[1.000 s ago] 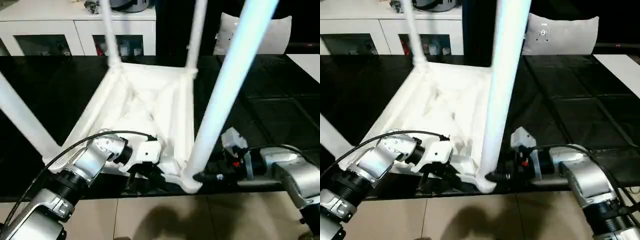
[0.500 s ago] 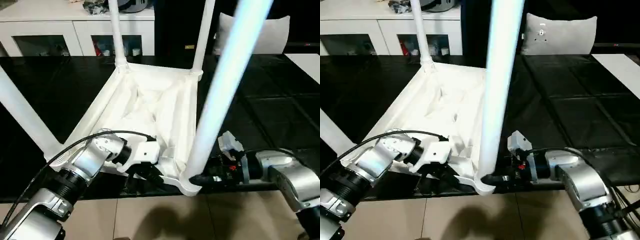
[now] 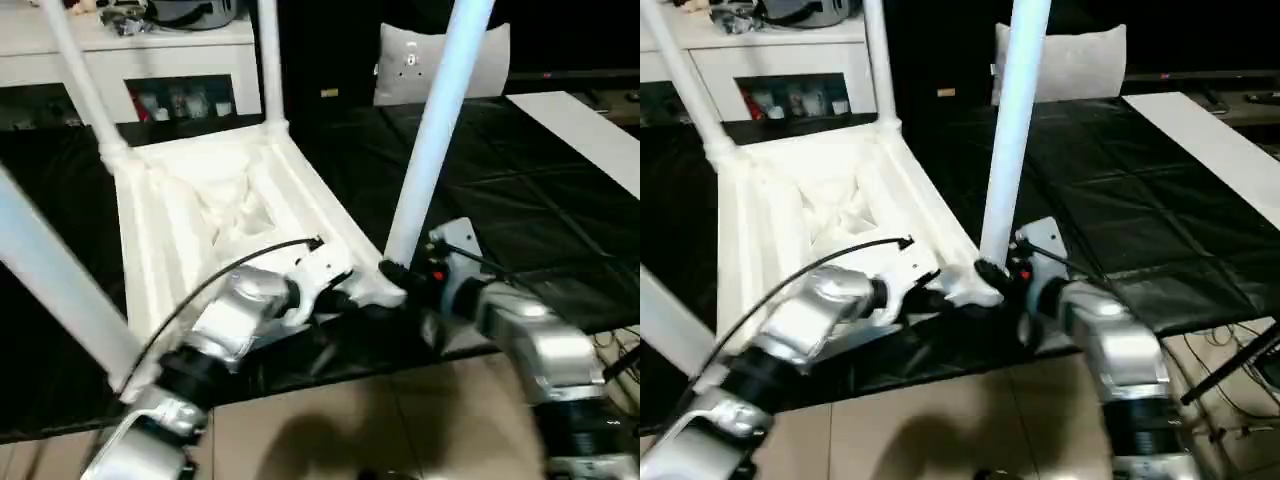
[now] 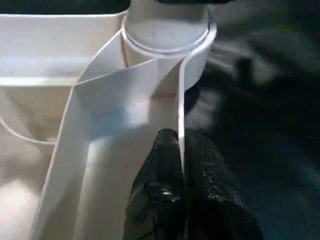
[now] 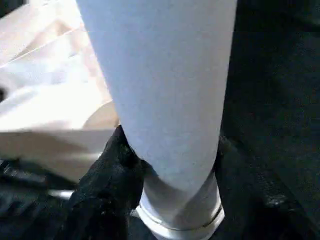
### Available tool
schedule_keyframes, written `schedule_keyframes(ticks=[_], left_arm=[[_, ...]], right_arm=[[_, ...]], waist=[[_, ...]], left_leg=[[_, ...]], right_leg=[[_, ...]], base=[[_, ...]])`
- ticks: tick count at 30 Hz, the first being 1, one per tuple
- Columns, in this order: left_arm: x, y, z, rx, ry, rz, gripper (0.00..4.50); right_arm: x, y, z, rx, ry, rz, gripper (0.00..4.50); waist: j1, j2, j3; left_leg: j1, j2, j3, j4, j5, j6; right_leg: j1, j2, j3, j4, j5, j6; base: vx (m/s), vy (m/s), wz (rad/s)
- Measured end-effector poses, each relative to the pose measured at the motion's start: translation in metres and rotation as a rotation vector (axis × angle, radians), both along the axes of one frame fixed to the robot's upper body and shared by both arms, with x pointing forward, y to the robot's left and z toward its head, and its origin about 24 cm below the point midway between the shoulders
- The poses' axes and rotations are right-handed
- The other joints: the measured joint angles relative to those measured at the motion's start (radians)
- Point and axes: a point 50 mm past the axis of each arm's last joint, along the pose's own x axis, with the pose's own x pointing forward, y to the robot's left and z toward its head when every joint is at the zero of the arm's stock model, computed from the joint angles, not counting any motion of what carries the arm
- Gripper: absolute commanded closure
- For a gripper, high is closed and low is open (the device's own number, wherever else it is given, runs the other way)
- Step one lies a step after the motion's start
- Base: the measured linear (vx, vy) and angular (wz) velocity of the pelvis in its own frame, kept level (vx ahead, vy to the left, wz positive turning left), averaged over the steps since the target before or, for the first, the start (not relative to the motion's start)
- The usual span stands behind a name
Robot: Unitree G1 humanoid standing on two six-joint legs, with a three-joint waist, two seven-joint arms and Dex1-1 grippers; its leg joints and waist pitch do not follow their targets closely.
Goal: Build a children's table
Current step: Rotate leg to tighten
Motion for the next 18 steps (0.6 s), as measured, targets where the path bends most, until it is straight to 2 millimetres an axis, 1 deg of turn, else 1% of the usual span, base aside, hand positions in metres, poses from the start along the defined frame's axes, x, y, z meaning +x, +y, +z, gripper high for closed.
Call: schedule_keyframes(ticks=[1,4,5,7,9,11,13,14,15,17,18], left_arm=[[0.000,-0.001,0.000,0.002,-0.004,0.004,4.50],[-0.001,-0.003,0.002,0.007,-0.015,0.000,4.50],[-0.001,-0.004,0.002,0.007,-0.016,-0.008,4.50],[-0.002,-0.004,0.003,0.005,-0.018,-0.025,4.50],[-0.003,-0.002,0.003,-0.001,-0.015,-0.043,4.50],[-0.003,-0.002,0.004,-0.001,-0.025,-0.064,4.50],[-0.003,0.002,0.004,0.003,-0.044,-0.107,4.50],[-0.003,0.008,0.004,0.019,-0.052,-0.138,4.50],[-0.004,0.012,0.004,0.023,-0.056,-0.166,4.50],[-0.004,0.021,0.005,0.039,-0.068,-0.228,4.50],[-0.005,0.024,0.005,0.046,-0.071,-0.257,4.50]], right_arm=[[0.000,0.000,0.000,0.010,0.001,-0.013,1.86],[0.000,0.000,0.001,0.034,0.002,-0.017,1.76],[-0.001,-0.002,0.002,0.037,0.000,-0.007,1.52],[-0.003,-0.005,0.002,0.043,-0.001,0.021,1.38],[-0.004,-0.010,0.004,0.017,-0.009,0.085,1.19],[-0.006,-0.015,0.005,-0.003,-0.013,0.128,0.93],[-0.007,-0.021,0.008,-0.022,-0.014,0.193,0.86],[-0.009,-0.026,0.009,-0.040,-0.011,0.243,0.63],[-0.011,-0.029,0.011,-0.049,-0.007,0.285,0.63],[-0.013,-0.028,0.013,-0.054,-0.010,0.369,0.41],[-0.014,-0.028,0.013,-0.059,-0.010,0.399,0.41]], waist=[[0.000,0.000,0.000],[0.001,0.000,0.000],[0.003,0.000,0.000],[0.006,0.000,0.000],[0.009,0.001,-0.001],[0.016,0.001,-0.001],[0.023,0.001,0.000],[0.030,0.001,0.000],[0.037,0.001,0.000],[0.045,-0.001,0.001],[0.051,-0.001,0.002]], left_leg=[[0.000,0.000,0.000,0.000,0.000,0.001],[-0.001,0.000,0.000,-0.002,-0.002,0.003],[-0.001,0.000,0.000,-0.003,-0.003,0.004],[0.000,0.000,0.000,-0.003,-0.003,0.007],[0.000,0.000,0.000,-0.004,-0.002,0.009],[0.000,0.001,0.000,-0.007,-0.002,0.009],[-0.001,0.001,0.000,-0.008,-0.001,0.009],[-0.001,0.001,0.000,-0.008,-0.001,0.009],[-0.001,0.002,0.000,-0.008,-0.001,0.009],[-0.001,0.002,0.000,-0.008,-0.001,0.009],[-0.001,0.002,0.001,-0.007,-0.001,0.009]], right_leg=[[0.000,0.000,0.001,0.000,0.000,0.000],[0.000,0.000,0.003,0.000,0.001,0.001],[-0.001,0.000,0.005,0.001,0.001,0.001],[-0.002,0.000,0.008,0.004,0.002,0.001],[-0.003,0.000,0.008,0.007,0.002,0.000],[-0.005,0.001,0.008,0.007,0.002,0.000],[-0.006,0.002,0.008,0.008,0.002,0.000],[-0.007,0.002,0.008,0.008,0.002,0.000],[-0.007,0.002,0.009,0.009,0.002,-0.001],[-0.007,0.002,0.009,0.009,0.002,-0.001],[-0.007,0.001,0.010,0.009,0.002,-0.001]], base=[[0.000,0.000,0.00],[0.000,0.000,0.00],[0.000,0.000,0.00],[0.000,0.000,0.00],[0.000,0.000,0.00],[0.000,0.000,0.00],[0.000,0.000,0.00],[0.000,0.000,0.00],[0.000,0.000,0.00],[0.000,0.000,0.00],[0.000,0.000,0.00]])
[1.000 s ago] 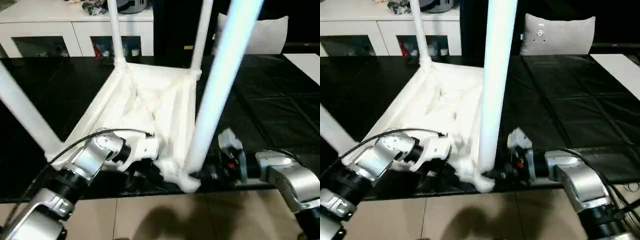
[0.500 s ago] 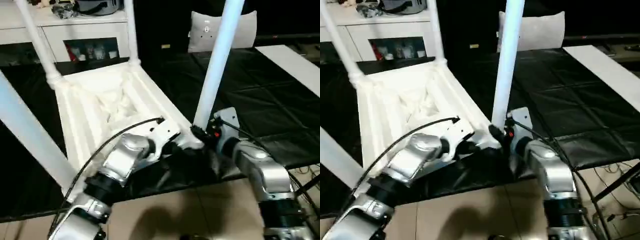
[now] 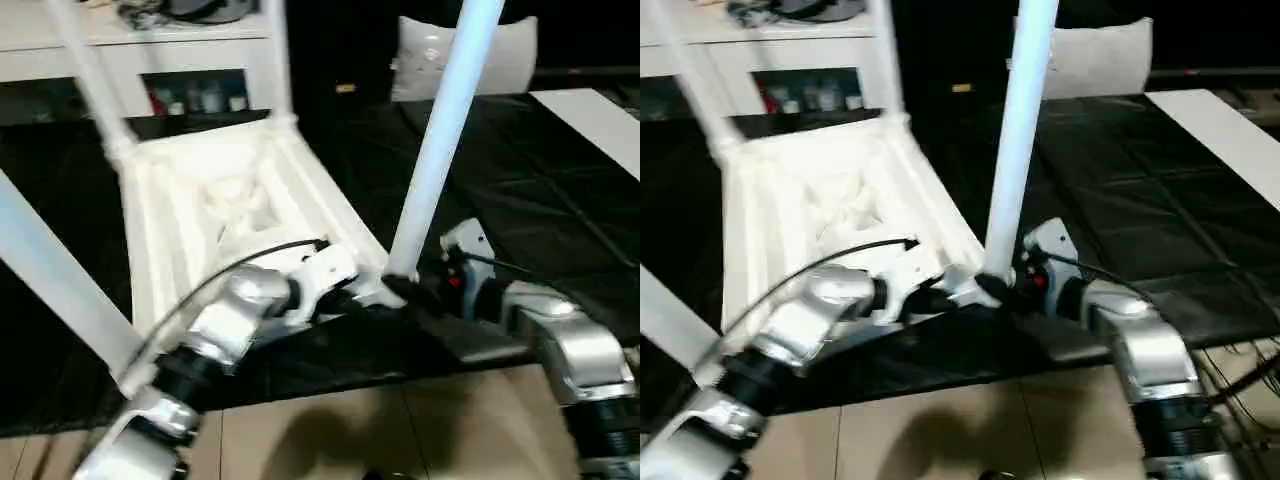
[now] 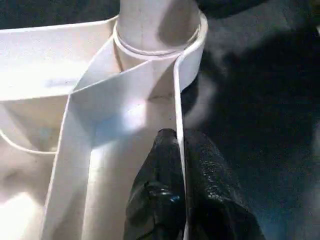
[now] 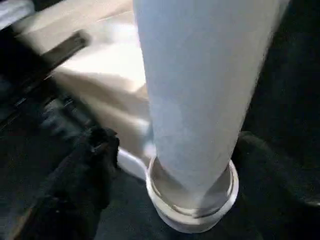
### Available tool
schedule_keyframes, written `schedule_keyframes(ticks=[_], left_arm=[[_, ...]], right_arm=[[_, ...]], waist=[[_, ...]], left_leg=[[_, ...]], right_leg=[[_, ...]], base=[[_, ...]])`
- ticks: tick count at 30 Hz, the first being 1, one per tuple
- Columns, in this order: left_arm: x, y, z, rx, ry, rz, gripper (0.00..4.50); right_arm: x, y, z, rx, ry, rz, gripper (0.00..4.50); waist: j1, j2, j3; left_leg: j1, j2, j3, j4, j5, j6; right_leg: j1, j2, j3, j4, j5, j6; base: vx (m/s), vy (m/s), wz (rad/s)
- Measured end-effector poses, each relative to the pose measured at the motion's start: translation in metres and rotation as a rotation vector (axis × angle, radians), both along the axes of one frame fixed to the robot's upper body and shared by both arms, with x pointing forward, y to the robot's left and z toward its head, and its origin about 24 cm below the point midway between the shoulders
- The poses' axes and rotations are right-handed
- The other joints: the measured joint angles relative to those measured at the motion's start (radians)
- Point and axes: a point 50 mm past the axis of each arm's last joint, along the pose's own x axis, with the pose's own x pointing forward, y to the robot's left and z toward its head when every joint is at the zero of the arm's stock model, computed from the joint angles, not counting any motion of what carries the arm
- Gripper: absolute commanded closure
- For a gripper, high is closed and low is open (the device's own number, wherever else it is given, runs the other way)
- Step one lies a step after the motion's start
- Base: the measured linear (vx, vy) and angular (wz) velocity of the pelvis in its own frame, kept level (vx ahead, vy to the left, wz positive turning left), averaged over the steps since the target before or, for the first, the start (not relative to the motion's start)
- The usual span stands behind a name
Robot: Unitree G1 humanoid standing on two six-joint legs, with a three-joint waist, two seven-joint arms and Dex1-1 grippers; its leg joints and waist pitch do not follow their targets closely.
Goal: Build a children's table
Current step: Rotate leg to tighten
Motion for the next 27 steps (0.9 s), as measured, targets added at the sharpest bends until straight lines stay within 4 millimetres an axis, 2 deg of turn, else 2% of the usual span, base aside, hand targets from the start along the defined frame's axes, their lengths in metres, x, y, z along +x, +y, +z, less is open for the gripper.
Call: schedule_keyframes(ticks=[5,8,14,21,24,25,27], left_arm=[[-0.006,0.015,0.002,0.037,-0.005,-0.177,4.50],[-0.011,0.022,0.002,0.050,0.016,-0.255,4.50],[-0.015,0.029,0.003,0.073,0.033,-0.358,4.50],[-0.019,0.029,0.003,0.071,0.069,-0.428,4.50],[-0.018,0.029,0.003,0.070,0.067,-0.436,4.50],[-0.018,0.030,0.003,0.070,0.067,-0.437,4.50],[-0.018,0.030,0.003,0.070,0.068,-0.438,4.50]], right_arm=[[-0.009,-0.009,0.005,-0.035,0.031,0.204,0.41],[-0.013,-0.012,0.008,-0.036,0.031,0.290,0.41],[-0.019,-0.008,0.007,-0.006,0.066,0.418,0.87],[-0.024,0.002,0.003,0.049,0.097,0.500,1.46],[-0.025,0.003,0.002,0.064,0.112,0.518,1.57],[-0.026,0.003,0.002,0.065,0.114,0.520,1.81],[-0.026,0.002,0.001,0.067,0.121,0.524,1.90]], waist=[[0.036,-0.003,0.001],[0.048,-0.003,0.001],[0.064,-0.008,0.002],[0.065,-0.010,0.002],[0.065,-0.010,0.002],[0.065,-0.010,0.002],[0.066,-0.010,0.002]], left_leg=[[0.001,-0.002,0.004,0.001,-0.001,0.001],[0.003,-0.002,0.005,0.001,-0.002,0.002],[0.004,-0.001,0.008,0.005,-0.001,0.001],[0.004,-0.002,0.009,0.006,0.000,0.000],[0.004,-0.002,0.010,0.006,0.000,0.000],[0.004,-0.002,0.010,0.006,0.000,0.000],[0.004,-0.002,0.010,0.006,0.000,0.000]], right_leg=[[0.000,-0.002,0.005,0.000,0.000,0.000],[0.000,-0.002,0.006,0.004,-0.001,0.000],[-0.005,-0.003,0.011,0.016,-0.004,-0.001],[-0.005,-0.001,0.016,0.016,-0.003,-0.002],[-0.005,-0.001,0.016,0.016,-0.003,-0.002],[-0.005,-0.001,0.016,0.016,-0.003,-0.002],[-0.005,-0.001,0.016,0.016,-0.003,-0.002]], base=[[0.000,0.000,0.00],[0.000,0.000,0.00],[0.000,0.000,0.00],[0.000,0.000,0.00],[0.000,0.000,0.00],[0.000,0.000,0.00],[0.000,0.000,0.00]])
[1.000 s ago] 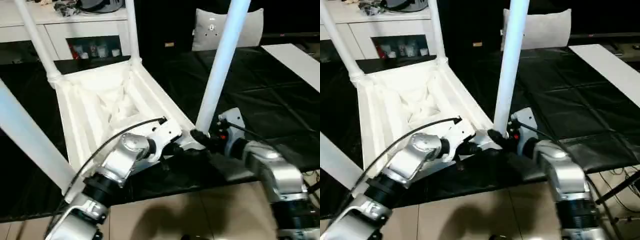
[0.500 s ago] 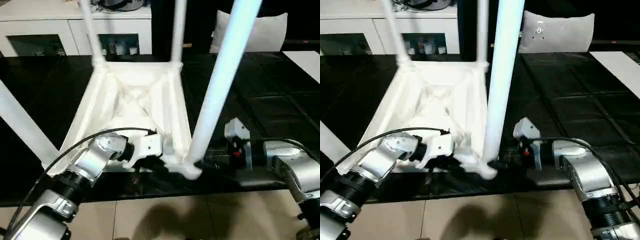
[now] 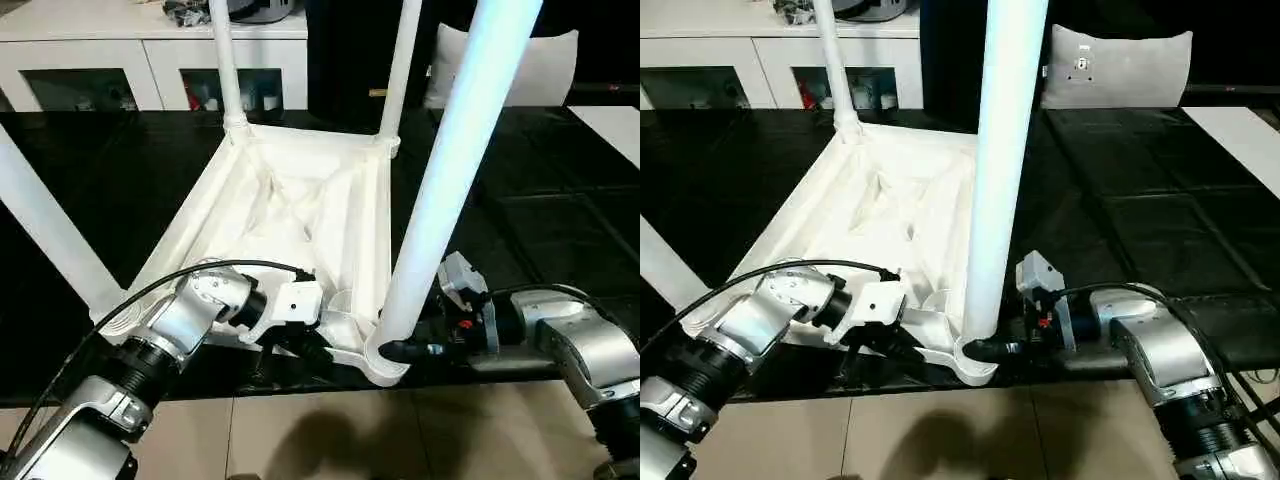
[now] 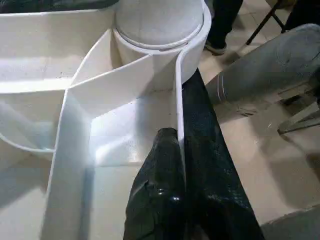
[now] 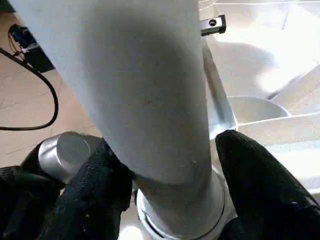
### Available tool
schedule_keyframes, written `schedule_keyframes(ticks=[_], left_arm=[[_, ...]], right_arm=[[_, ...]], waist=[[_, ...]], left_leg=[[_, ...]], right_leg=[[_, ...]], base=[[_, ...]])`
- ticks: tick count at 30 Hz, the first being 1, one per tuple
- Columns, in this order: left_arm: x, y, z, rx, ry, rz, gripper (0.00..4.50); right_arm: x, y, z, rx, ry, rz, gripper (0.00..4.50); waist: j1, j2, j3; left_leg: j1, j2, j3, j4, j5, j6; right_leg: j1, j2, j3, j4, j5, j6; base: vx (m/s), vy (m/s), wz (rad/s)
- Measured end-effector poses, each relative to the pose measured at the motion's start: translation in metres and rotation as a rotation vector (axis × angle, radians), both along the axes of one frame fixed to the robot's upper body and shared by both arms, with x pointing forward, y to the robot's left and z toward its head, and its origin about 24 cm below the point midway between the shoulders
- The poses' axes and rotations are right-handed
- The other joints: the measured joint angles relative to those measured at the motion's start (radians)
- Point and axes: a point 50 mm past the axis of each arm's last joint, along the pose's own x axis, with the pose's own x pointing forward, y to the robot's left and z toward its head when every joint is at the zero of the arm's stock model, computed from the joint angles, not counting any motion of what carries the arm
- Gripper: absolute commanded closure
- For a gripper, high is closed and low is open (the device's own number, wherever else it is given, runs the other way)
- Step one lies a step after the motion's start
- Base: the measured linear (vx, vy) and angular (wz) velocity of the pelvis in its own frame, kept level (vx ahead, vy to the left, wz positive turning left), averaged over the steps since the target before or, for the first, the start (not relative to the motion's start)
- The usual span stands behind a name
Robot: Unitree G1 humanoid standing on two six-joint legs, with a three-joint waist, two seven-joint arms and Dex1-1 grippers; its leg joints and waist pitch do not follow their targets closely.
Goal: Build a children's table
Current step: Rotate leg to tighten
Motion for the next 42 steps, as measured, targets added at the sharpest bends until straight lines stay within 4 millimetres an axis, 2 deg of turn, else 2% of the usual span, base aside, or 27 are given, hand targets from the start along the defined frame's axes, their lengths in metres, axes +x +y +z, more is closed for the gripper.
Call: schedule_keyframes(ticks=[7,10,12,16,18,22,23,25,27,29,31,35,36,39,40,42], left_arm=[[0.000,-0.002,0.001,-0.008,0.039,0.025,4.50],[0.002,-0.002,0.001,-0.005,0.061,0.081,4.50],[0.007,-0.004,0.000,-0.014,0.057,0.185,4.50],[0.013,-0.018,-0.004,-0.044,0.066,0.349,4.50],[0.019,-0.029,-0.007,-0.074,0.063,0.479,4.50],[0.031,-0.051,-0.007,-0.088,0.028,0.631,4.50],[0.032,-0.056,-0.007,-0.092,0.016,0.658,4.50],[0.032,-0.059,-0.007,-0.095,0.011,0.670,4.50],[0.032,-0.060,-0.007,-0.094,0.009,0.666,4.50],[0.031,-0.061,-0.006,-0.094,0.003,0.653,4.50],[0.031,-0.061,-0.006,-0.095,-0.006,0.642,4.50],[0.031,-0.061,-0.006,-0.096,-0.059,0.598,4.50],[0.031,-0.060,-0.007,-0.095,-0.068,0.596,4.50],[0.031,-0.061,-0.007,-0.113,-0.075,0.583,4.50],[0.031,-0.059,-0.007,-0.113,-0.076,0.583,4.23],[0.032,-0.053,-0.007,-0.147,-0.068,0.595,4.06]], right_arm=[[-0.004,0.000,0.000,0.026,0.043,-0.037,2.40],[-0.005,0.004,-0.002,0.046,0.046,-0.101,2.41],[0.001,0.005,-0.003,0.046,0.027,-0.212,2.42],[0.012,0.004,-0.006,0.019,-0.014,-0.424,2.45],[0.023,0.008,-0.010,0.023,-0.032,-0.611,2.48],[0.041,0.017,-0.011,0.014,-0.056,-0.883,2.49],[0.045,0.019,-0.010,0.007,-0.073,-0.928,2.49],[0.045,0.019,-0.011,0.008,-0.089,-0.947,2.49],[0.044,0.018,-0.011,0.010,-0.095,-0.948,1.84],[0.041,0.018,-0.012,0.018,-0.101,-0.945,1.81],[0.040,0.018,-0.011,0.019,-0.104,-0.944,1.56],[0.038,0.015,-0.009,0.004,-0.102,-0.925,1.26],[0.037,0.012,-0.009,0.000,-0.098,-0.923,1.02],[0.029,0.002,-0.005,-0.009,-0.088,-0.873,0.90],[0.027,-0.001,-0.004,-0.019,-0.095,-0.863,0.80],[0.020,-0.003,-0.007,-0.030,-0.089,-0.833,0.67]], waist=[[0.001,0.000,0.000],[-0.004,0.000,0.000],[-0.011,0.000,0.000],[-0.052,-0.001,0.000],[-0.079,-0.002,0.000],[-0.098,0.000,-0.002],[-0.102,0.004,-0.002],[-0.103,0.006,-0.003],[-0.104,0.007,-0.004],[-0.103,0.007,-0.004],[-0.101,0.007,-0.004],[-0.089,0.007,-0.004],[-0.086,0.008,-0.004],[-0.076,0.008,-0.004],[-0.077,0.009,-0.004],[-0.083,0.007,-0.003]], left_leg=[[0.000,0.000,0.000,0.000,0.000,0.000],[0.002,0.000,0.001,0.000,0.000,-0.001],[0.003,0.000,0.001,0.000,0.002,-0.005],[0.004,0.000,0.002,0.001,0.001,-0.010],[0.003,-0.001,0.002,0.003,0.001,-0.010],[-0.001,0.000,-0.004,0.005,0.001,-0.010],[-0.003,0.001,-0.006,0.003,0.001,-0.010],[-0.003,0.001,-0.007,-0.001,0.001,-0.010],[-0.002,0.000,-0.007,-0.001,-0.001,-0.007],[-0.002,0.001,-0.007,-0.001,-0.001,-0.003],[-0.002,0.000,-0.008,-0.002,0.000,0.000],[-0.001,0.001,-0.008,-0.004,0.001,0.001],[-0.001,0.000,-0.008,-0.004,0.001,0.001],[-0.001,0.001,-0.008,-0.004,0.001,0.001],[-0.001,0.001,-0.008,-0.004,0.001,0.001],[-0.001,0.001,-0.007,-0.004,0.001,0.001]], right_leg=[[0.000,0.000,0.000,0.000,0.000,0.000],[0.000,0.000,0.001,0.001,0.001,0.000],[0.001,0.001,0.002,0.001,0.001,0.000],[0.002,0.001,0.000,-0.003,0.001,0.000],[0.002,0.002,-0.002,-0.003,0.001,0.001],[0.003,0.002,-0.014,-0.010,0.001,0.001],[0.005,0.001,-0.019,-0.017,0.002,0.001],[0.008,0.001,-0.021,-0.023,0.002,0.002],[0.010,0.000,-0.019,-0.023,0.003,0.003],[0.010,0.000,-0.016,-0.022,0.003,0.003],[0.010,0.000,-0.015,-0.021,0.004,0.003],[0.009,0.000,-0.015,-0.017,0.004,0.002],[0.009,0.001,-0.015,-0.017,0.004,0.002],[0.009,0.000,-0.015,-0.017,0.004,0.003],[0.009,0.000,-0.015,-0.017,0.004,0.003],[0.008,0.001,-0.015,-0.017,0.004,0.003]], base=[[0.000,0.000,0.00],[0.000,0.000,0.00],[0.000,0.000,0.00],[0.000,0.000,0.00],[0.000,0.000,0.00],[0.000,0.000,0.00],[0.000,0.000,0.00],[0.000,0.000,0.00],[0.000,0.000,0.00],[0.000,0.000,0.00],[0.000,0.000,0.00],[0.000,0.000,0.00],[0.000,0.000,0.00],[0.000,0.000,0.00],[0.000,0.000,0.00],[0.000,0.000,0.00]])
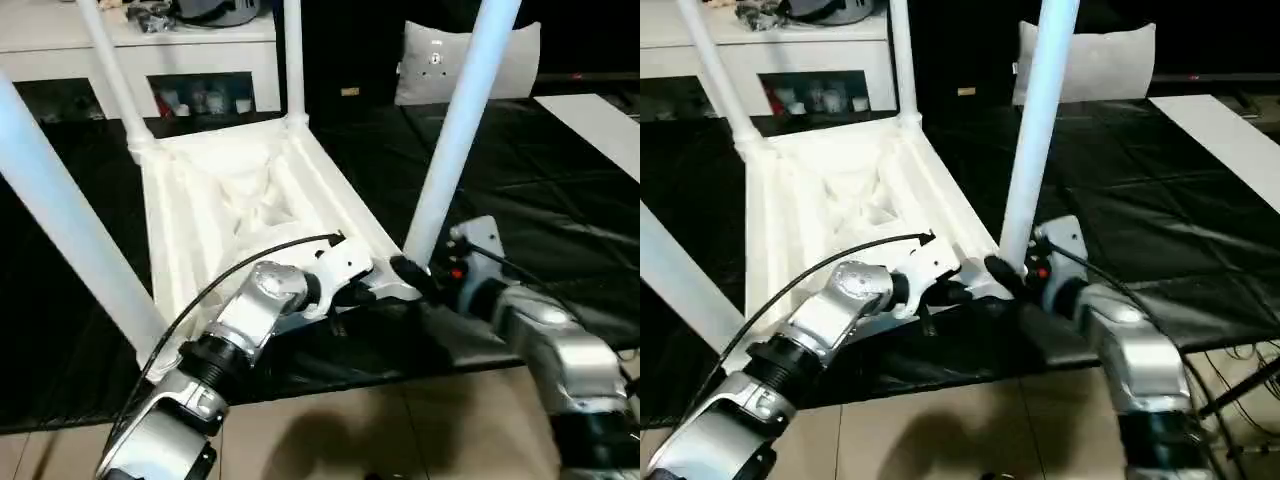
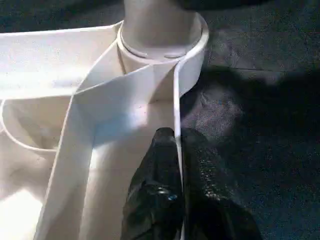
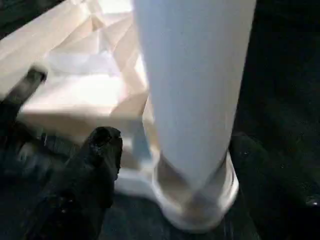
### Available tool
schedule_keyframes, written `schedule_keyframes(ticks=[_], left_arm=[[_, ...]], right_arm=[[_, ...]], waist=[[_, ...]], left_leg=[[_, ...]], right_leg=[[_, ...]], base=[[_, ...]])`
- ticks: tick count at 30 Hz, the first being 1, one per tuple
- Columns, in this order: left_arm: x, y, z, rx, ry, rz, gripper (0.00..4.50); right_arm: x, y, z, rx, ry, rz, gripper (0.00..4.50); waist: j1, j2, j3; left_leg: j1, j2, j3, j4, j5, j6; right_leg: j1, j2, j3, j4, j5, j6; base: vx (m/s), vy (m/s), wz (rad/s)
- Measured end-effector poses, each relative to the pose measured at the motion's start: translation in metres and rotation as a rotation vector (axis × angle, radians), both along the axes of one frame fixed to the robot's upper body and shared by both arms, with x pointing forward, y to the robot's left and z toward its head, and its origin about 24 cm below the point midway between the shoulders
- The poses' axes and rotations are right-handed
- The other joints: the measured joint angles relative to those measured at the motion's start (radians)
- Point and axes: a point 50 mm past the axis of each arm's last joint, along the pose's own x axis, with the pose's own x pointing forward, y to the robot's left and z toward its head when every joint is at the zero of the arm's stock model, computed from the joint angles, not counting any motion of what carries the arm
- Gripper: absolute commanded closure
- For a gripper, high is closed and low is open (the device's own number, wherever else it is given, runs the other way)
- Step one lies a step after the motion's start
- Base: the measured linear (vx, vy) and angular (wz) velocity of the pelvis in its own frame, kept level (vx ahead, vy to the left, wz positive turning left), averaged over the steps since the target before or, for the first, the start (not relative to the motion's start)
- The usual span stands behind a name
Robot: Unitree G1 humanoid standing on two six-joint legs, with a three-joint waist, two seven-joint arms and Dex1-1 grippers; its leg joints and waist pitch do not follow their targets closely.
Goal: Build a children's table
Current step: Rotate leg to tighten, then rotate table base
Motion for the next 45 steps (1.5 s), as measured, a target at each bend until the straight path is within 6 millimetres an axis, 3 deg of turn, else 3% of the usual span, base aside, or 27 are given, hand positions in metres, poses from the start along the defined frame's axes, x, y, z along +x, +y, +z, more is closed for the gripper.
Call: schedule_keyframes(ticks=[3,6,13,18,21,26,31,38,45], left_arm=[[-0.003,0.010,0.001,-0.055,-0.013,0.011,3.76],[-0.011,0.025,0.006,-0.115,-0.033,0.019,3.48],[-0.023,0.042,0.017,-0.160,-0.066,0.086,3.01],[-0.033,0.048,0.019,-0.175,-0.076,0.159,2.57],[-0.041,0.053,0.015,-0.146,-0.060,0.172,2.37],[-0.043,0.061,0.010,0.042,-0.134,0.116,2.03],[-0.037,0.062,0.007,0.152,-0.204,0.071,2.03],[-0.018,0.072,0.008,0.243,-0.315,0.177,2.03],[-0.013,0.080,0.006,0.258,-0.362,0.255,2.03]], right_arm=[[-0.008,-0.003,-0.004,0.004,0.002,0.041,0.38],[-0.017,-0.009,0.002,0.029,-0.041,0.087,0.10],[-0.032,-0.013,0.017,0.067,-0.055,0.245,0.00],[-0.033,-0.001,0.017,0.108,-0.047,0.306,0.00],[-0.029,0.010,0.016,0.124,-0.060,0.305,0.00],[-0.022,0.028,0.019,0.145,-0.081,0.333,0.00],[-0.020,0.032,0.021,0.141,-0.094,0.340,0.00],[-0.019,0.040,0.017,0.152,-0.084,0.325,0.00],[-0.007,0.050,0.018,0.145,-0.115,0.298,0.00]], waist=[[-0.003,-0.001,0.001],[0.004,-0.003,0.002],[0.022,-0.008,0.003],[0.026,-0.009,0.004],[0.024,-0.016,0.003],[0.026,-0.029,0.002],[0.027,-0.029,0.002],[0.012,-0.029,0.002],[0.003,-0.030,0.003]], left_leg=[[-0.001,0.000,0.000,0.000,0.000,0.000],[-0.001,0.002,0.000,-0.002,-0.001,-0.001],[0.000,0.000,0.002,-0.001,-0.001,-0.001],[0.000,0.001,0.002,-0.001,-0.001,-0.001],[0.000,0.001,0.002,-0.002,-0.001,-0.001],[0.000,0.000,0.001,-0.001,-0.001,-0.002],[0.001,-0.001,0.002,-0.001,-0.002,-0.003],[0.002,0.000,0.001,-0.001,-0.001,-0.010],[0.001,0.000,0.000,0.000,-0.001,-0.010]], right_leg=[[-0.001,0.000,-0.001,0.000,0.000,0.000],[-0.002,0.000,-0.001,-0.001,0.000,0.000],[-0.001,-0.001,0.002,-0.001,0.000,0.000],[-0.001,0.000,0.003,0.000,0.000,0.000],[-0.002,0.000,0.003,0.000,0.000,0.000],[-0.002,0.001,0.006,0.000,0.000,0.000],[-0.002,0.001,0.010,0.001,0.000,0.000],[-0.002,0.002,0.009,0.004,0.000,0.000],[-0.002,0.002,0.009,0.004,0.000,0.000]], base=[[0.000,0.000,0.00],[0.000,0.000,0.00],[0.000,0.000,0.00],[0.000,0.000,0.00],[0.000,0.000,0.00],[0.000,0.000,0.00],[0.000,0.000,0.00],[0.000,0.000,0.00],[0.000,0.000,0.00]])
